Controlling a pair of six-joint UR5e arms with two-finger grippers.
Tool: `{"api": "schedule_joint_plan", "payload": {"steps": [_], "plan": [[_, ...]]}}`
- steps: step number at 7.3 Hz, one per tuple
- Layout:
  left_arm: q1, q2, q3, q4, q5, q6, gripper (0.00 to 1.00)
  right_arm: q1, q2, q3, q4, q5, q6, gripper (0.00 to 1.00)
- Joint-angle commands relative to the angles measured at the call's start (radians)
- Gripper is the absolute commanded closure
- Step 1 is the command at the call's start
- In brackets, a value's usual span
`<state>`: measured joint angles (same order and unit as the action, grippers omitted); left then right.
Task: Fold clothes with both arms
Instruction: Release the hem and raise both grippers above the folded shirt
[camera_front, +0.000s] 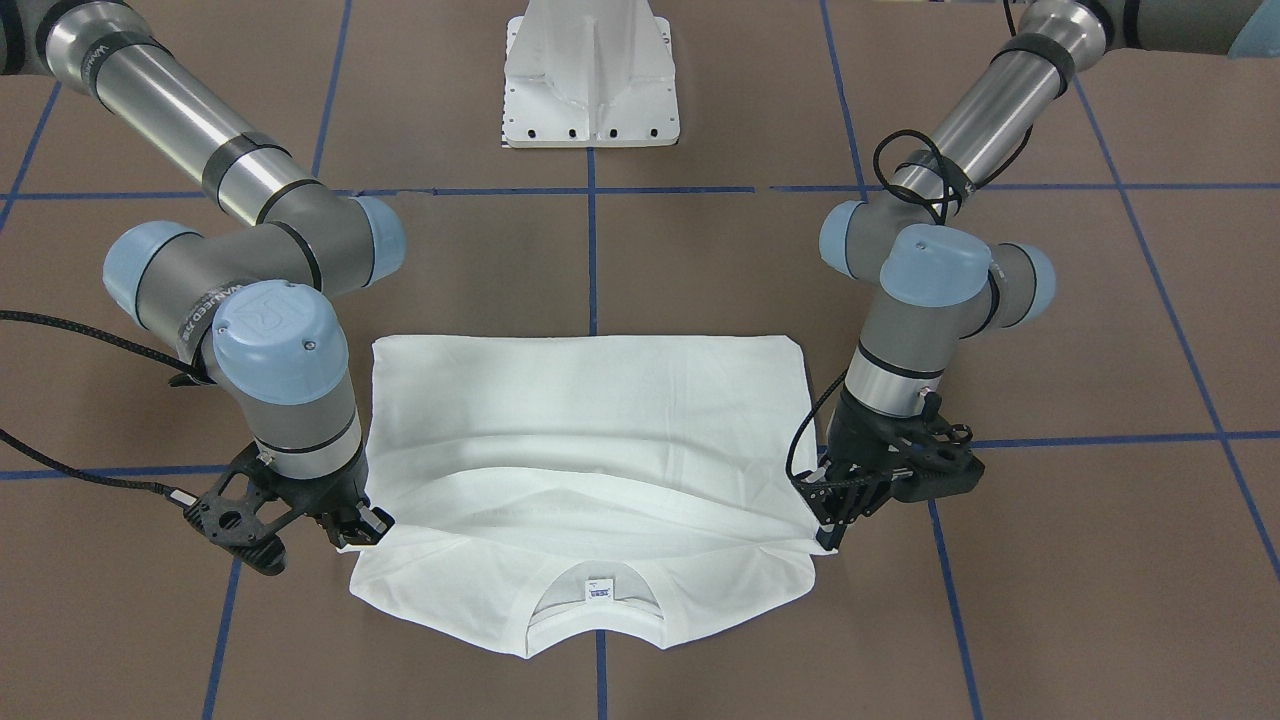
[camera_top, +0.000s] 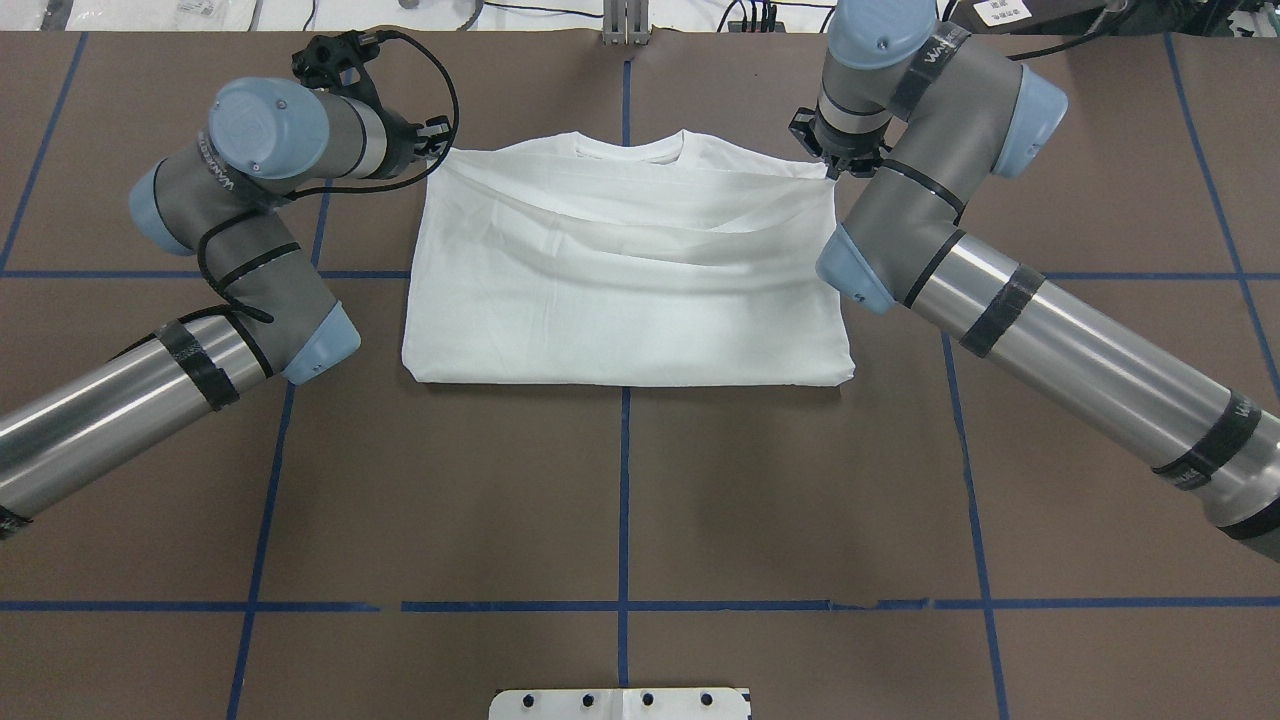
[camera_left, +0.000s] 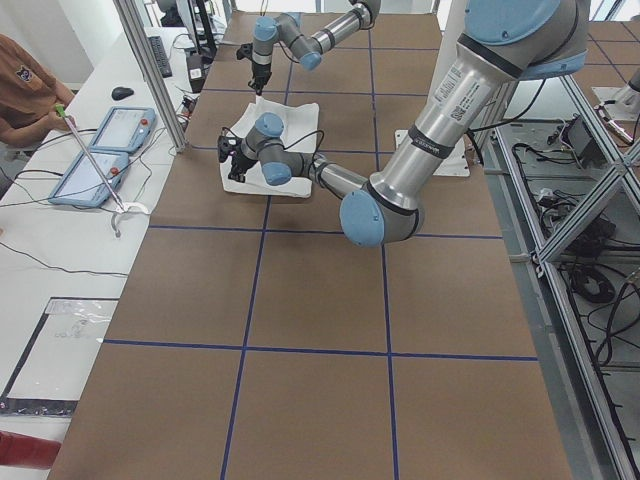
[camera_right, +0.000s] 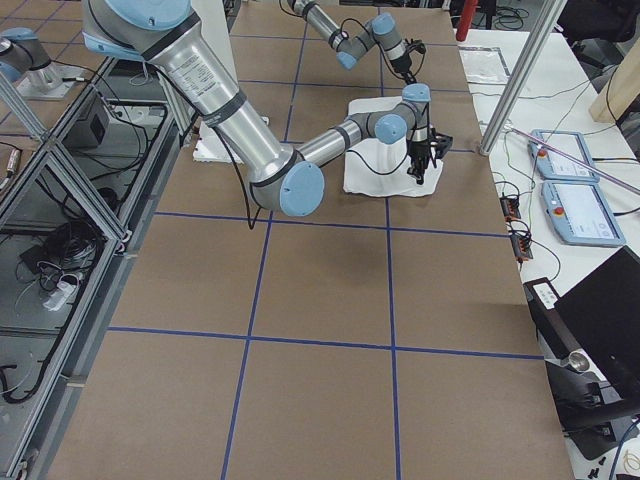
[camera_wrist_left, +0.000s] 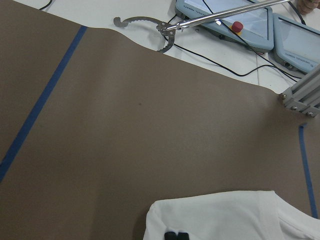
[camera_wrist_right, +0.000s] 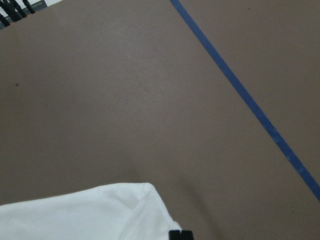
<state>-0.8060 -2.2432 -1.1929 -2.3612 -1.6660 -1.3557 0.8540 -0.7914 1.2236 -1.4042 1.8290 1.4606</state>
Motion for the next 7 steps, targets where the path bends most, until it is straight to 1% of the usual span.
{"api": "schedule_joint_plan", "payload": {"steps": [1, 3, 4, 5, 6, 7], "plan": [[0.005, -0.022, 0.038, -0.016, 0.0, 0.0, 1.0, 0.0, 0.007, -0.045, 0.069, 0.0, 0.007, 1.0], [0.019, -0.016, 0.039, -0.018, 0.0, 0.0, 1.0, -0.003, 0.005, -0.047, 0.07, 0.0, 0.006, 1.0], [0.018, -0.012, 0.042, -0.027, 0.0, 0.001, 0.86, -0.003, 0.008, -0.047, 0.071, 0.0, 0.006, 0.88], [0.01, -0.01, 0.045, -0.033, -0.001, 0.001, 0.73, 0.002, 0.009, -0.045, 0.076, 0.001, 0.007, 0.62], [0.001, -0.009, 0.044, -0.033, -0.003, 0.016, 0.64, 0.008, 0.015, -0.045, 0.08, 0.001, 0.009, 0.52], [0.001, -0.006, 0.042, -0.039, -0.004, 0.023, 0.53, 0.025, 0.018, -0.038, 0.08, 0.009, 0.011, 0.49]]}}
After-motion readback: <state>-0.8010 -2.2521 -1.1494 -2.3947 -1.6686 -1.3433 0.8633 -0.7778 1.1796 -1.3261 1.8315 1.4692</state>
